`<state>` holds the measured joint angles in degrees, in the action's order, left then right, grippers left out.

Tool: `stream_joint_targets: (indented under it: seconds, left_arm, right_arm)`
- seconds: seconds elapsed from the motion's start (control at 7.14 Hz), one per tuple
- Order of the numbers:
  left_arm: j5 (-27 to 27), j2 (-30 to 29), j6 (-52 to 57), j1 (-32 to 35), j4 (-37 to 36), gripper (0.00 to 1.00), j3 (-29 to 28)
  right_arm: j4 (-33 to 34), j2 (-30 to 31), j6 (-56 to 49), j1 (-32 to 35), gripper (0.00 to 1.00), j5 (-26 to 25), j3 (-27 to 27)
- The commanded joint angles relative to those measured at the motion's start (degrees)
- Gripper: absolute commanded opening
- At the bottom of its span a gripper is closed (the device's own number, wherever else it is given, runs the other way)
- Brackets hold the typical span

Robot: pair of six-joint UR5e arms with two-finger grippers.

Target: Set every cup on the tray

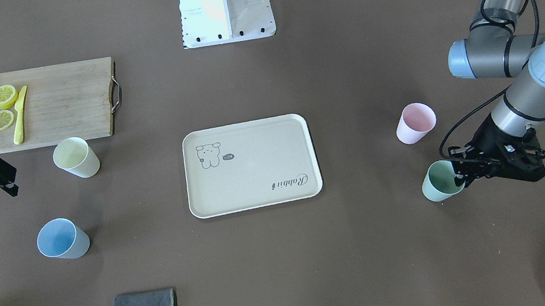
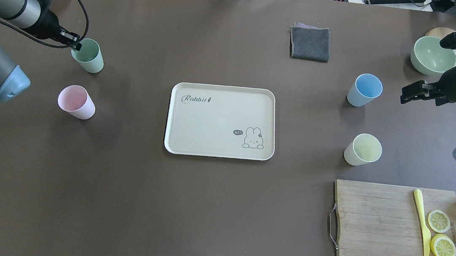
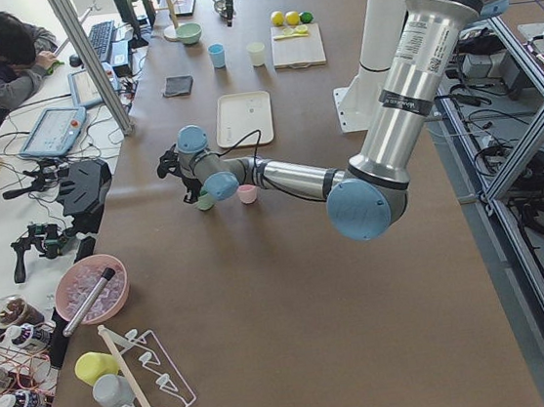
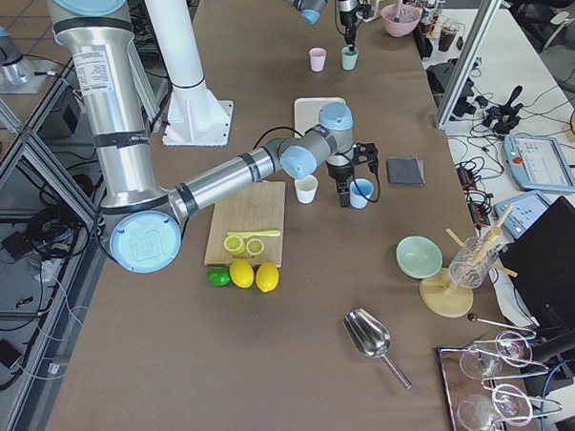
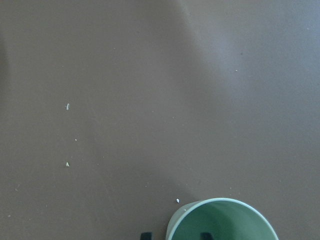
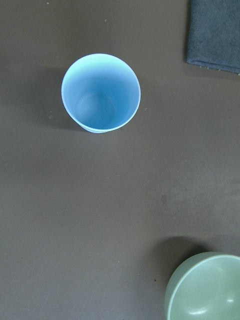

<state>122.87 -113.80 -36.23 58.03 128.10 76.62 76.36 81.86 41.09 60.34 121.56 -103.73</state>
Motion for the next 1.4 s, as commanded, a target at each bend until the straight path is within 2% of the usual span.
stream_joint_targets:
  seconds: [0.0, 0.42, 0.56, 0.84, 0.98, 1.26]
  left_arm:
    - [0.4, -1.9, -4.3, -0.1, -0.8, 0.00, 2.6]
    - [-0.7, -8.4, -21.6, -3.1, -0.8, 0.00, 5.9]
    - [-5.0, -9.0, -26.7, -6.3, -2.3, 0.00, 8.8]
    - [-13.1, -10.6, -29.3, -14.2, -15.7, 0.00, 18.9]
    - [-17.1, -10.6, -31.3, -17.9, -18.2, 0.00, 22.1]
    - [-28.1, -10.3, -34.3, -27.1, -18.5, 0.00, 22.1]
  right_arm:
    - [-0.2, -0.1, -0.4, -0.5, 0.98, -0.1, 1.5]
    - [-2.6, -2.9, 0.2, -0.8, 0.92, -1.0, 7.6]
    - [-2.4, -4.8, 2.1, -0.8, 0.88, -0.9, 8.7]
    - [-2.4, -9.2, 4.5, -1.0, 0.82, -0.5, 13.2]
    - [-2.4, -10.6, 4.5, -1.0, 0.80, -0.2, 14.9]
    - [-2.4, -13.0, 5.1, -1.0, 0.78, 0.0, 17.5]
